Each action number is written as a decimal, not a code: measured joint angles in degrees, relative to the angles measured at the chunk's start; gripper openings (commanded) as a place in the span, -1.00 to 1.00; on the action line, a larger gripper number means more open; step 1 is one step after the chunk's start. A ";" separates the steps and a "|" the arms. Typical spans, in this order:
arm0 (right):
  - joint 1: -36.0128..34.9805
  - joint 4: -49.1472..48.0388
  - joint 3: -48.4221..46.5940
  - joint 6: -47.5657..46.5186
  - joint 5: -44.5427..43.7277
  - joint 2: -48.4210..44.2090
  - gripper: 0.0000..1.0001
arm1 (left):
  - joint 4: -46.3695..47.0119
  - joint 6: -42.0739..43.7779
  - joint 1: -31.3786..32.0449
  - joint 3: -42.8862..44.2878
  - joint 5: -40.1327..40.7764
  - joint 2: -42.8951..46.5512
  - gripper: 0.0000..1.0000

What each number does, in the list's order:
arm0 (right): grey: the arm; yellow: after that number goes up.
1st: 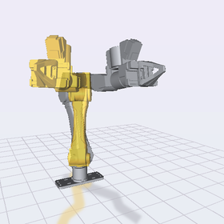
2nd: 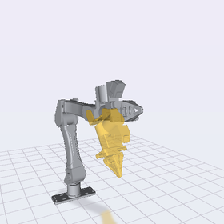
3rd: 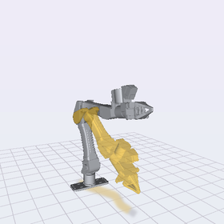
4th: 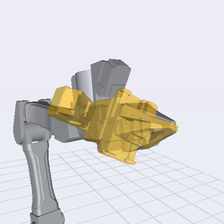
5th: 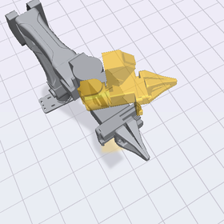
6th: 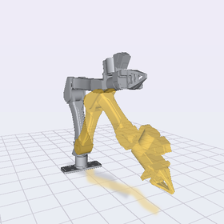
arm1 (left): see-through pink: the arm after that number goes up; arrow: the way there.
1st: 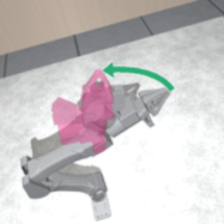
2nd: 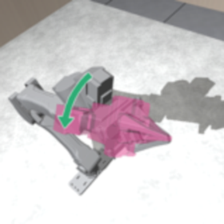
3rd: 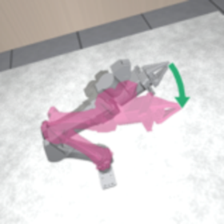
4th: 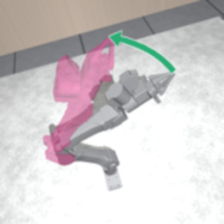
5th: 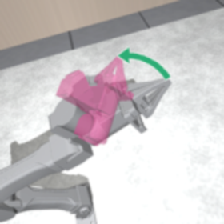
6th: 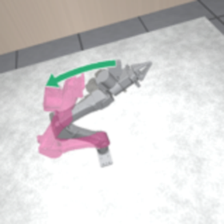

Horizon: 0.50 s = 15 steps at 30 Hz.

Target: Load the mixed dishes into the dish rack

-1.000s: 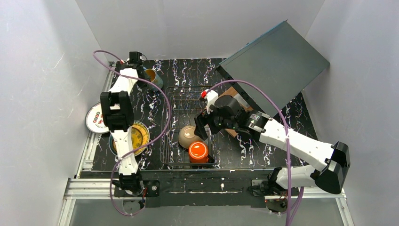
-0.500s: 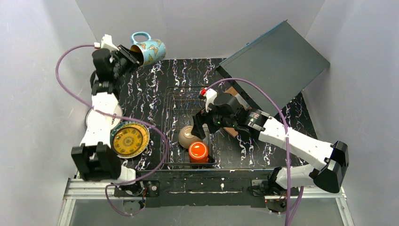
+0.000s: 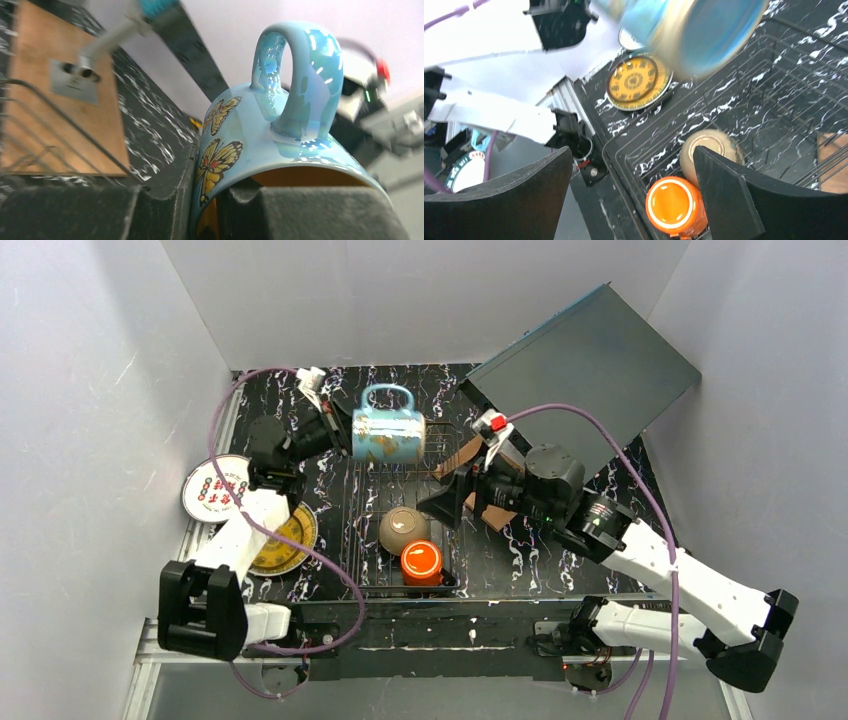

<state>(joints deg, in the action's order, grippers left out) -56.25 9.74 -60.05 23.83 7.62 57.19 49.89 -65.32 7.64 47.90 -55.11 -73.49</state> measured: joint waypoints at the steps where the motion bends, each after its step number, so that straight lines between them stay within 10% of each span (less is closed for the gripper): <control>1: 0.70 -1.16 -0.02 0.24 0.13 -0.50 0.97 | 0.42 1.07 1.55 -0.55 -0.98 0.87 -1.00; 15: 6.78 -17.66 5.44 8.44 10.45 -1.07 0.97 | 23.12 -6.58 9.97 -7.48 -6.40 1.77 -1.00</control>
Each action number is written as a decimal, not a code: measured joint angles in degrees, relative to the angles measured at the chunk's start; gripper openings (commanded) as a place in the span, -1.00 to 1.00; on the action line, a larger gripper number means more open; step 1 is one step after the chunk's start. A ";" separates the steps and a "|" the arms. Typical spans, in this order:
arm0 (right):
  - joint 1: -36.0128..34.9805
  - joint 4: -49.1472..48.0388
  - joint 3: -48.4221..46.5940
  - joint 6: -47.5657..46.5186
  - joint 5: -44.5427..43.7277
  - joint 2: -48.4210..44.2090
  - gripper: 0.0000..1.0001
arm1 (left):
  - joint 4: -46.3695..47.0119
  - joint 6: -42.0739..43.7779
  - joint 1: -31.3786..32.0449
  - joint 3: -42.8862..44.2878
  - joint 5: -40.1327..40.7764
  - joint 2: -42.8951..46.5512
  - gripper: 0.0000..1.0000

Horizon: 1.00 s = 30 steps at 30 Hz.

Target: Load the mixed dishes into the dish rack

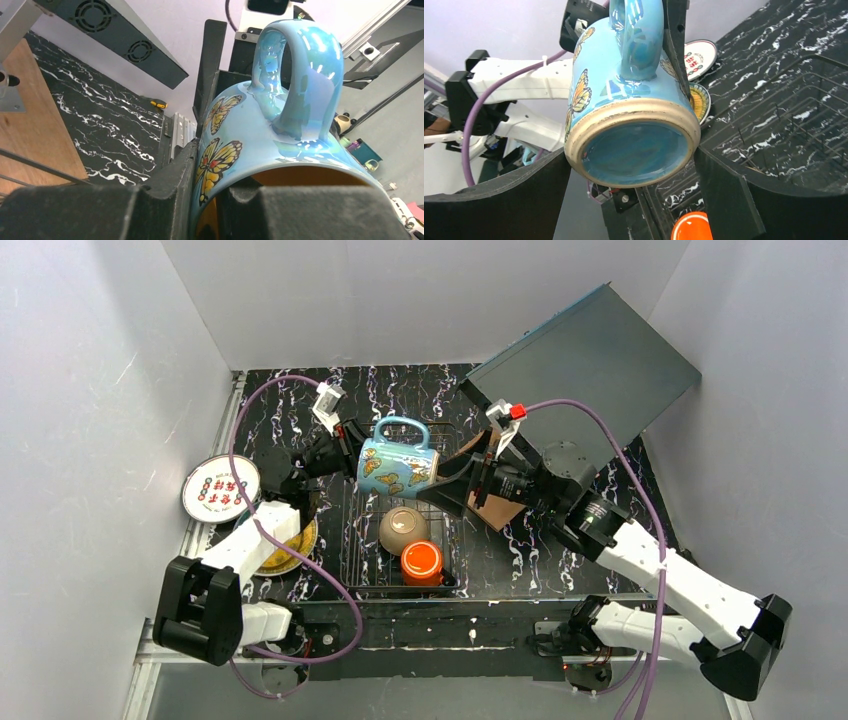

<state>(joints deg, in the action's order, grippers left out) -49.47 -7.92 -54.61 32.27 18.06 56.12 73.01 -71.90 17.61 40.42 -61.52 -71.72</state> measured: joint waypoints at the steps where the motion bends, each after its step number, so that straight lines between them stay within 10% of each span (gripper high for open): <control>1: 0.02 -0.92 0.20 0.55 0.48 0.15 0.97 | 0.68 -0.46 0.15 -0.02 0.00 -0.04 -1.00; 30: 1.27 -14.14 1.25 8.85 3.74 6.45 0.96 | -13.38 8.57 0.90 -0.57 5.62 5.11 -1.00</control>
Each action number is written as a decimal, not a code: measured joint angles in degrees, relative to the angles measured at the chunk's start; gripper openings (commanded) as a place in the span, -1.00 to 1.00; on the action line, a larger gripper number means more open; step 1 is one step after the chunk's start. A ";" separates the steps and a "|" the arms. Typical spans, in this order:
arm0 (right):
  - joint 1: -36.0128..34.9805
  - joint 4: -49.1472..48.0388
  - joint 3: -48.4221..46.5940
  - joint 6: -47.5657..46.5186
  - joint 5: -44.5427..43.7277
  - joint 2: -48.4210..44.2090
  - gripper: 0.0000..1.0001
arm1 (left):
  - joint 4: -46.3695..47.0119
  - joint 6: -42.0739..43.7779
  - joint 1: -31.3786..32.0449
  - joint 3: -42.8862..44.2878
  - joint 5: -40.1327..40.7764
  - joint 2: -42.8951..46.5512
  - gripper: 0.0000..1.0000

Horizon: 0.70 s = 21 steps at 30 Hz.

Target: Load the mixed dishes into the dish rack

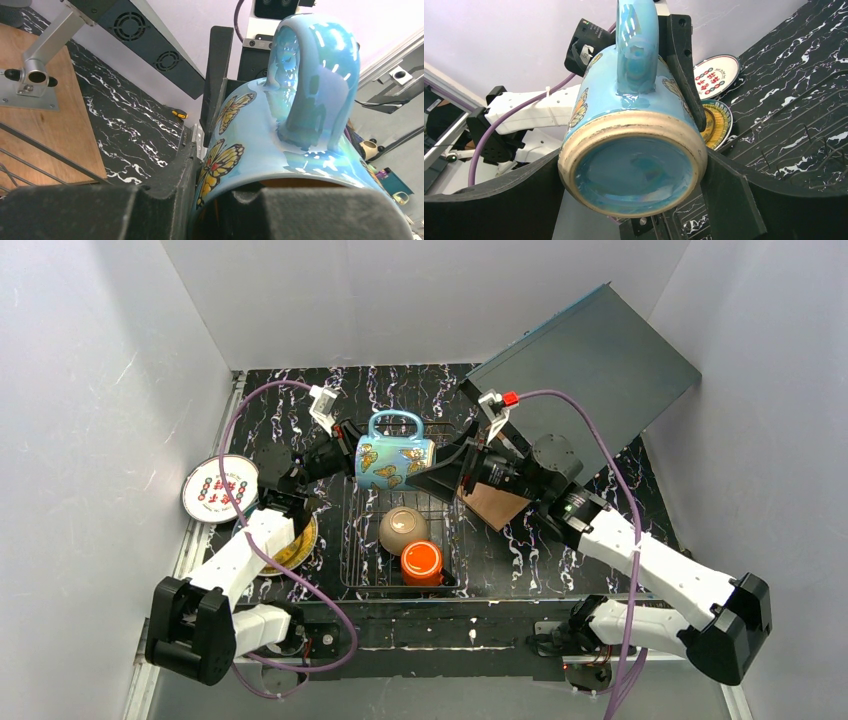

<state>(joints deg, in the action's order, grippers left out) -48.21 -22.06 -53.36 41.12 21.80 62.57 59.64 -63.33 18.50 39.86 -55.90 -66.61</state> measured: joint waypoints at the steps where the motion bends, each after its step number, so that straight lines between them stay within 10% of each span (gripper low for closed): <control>1: -0.04 -0.11 -0.11 -0.04 0.02 0.20 0.96 | -0.31 0.33 0.00 0.00 0.13 0.13 -1.00; 10: -0.11 -2.51 -1.03 0.59 0.70 2.75 0.69 | -0.55 0.70 0.00 -0.04 1.29 0.22 -1.00; 21: 0.44 -6.43 -1.27 3.74 2.29 4.57 -0.97 | -0.74 -0.15 0.00 -0.04 2.29 0.17 -1.00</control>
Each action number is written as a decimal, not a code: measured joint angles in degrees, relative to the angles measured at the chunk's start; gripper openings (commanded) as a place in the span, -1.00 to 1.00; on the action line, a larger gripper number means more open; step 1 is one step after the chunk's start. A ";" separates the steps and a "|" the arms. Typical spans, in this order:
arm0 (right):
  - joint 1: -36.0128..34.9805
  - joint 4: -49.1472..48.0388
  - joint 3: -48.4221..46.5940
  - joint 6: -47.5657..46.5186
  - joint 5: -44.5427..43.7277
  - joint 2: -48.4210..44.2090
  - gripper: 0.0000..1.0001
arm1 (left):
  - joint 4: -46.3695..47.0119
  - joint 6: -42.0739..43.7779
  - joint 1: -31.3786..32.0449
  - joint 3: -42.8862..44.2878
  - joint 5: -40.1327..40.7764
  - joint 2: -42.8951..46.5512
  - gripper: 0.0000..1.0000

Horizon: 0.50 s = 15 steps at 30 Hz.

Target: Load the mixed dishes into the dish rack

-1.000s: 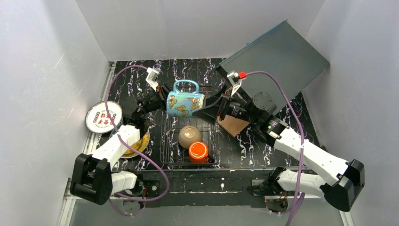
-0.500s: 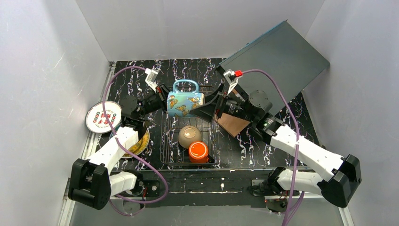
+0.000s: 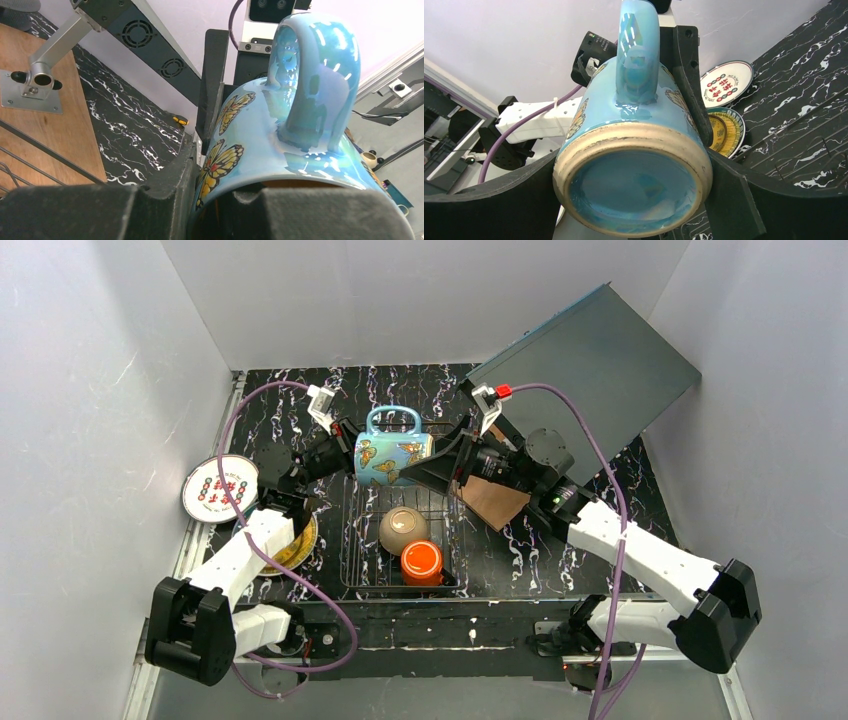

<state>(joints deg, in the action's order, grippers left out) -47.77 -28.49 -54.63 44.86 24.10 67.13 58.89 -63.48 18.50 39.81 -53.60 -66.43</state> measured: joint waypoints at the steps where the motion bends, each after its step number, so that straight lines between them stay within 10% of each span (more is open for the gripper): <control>1: 0.04 0.04 0.00 0.15 0.09 0.00 -0.97 | -0.22 0.00 0.00 0.00 -0.02 0.00 -1.00; 10: 1.90 0.92 0.72 5.88 0.31 -0.46 -0.97 | -5.55 2.03 1.86 1.09 -1.29 -0.48 -0.04; 15: 3.98 0.33 2.56 10.43 2.27 -1.62 -0.97 | -8.90 3.56 2.62 1.22 -1.25 -1.22 0.15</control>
<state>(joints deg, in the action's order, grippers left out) -43.79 -28.16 -52.07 55.29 26.37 65.52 50.00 -59.92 21.12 41.04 -54.85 -67.66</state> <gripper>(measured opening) 0.977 0.534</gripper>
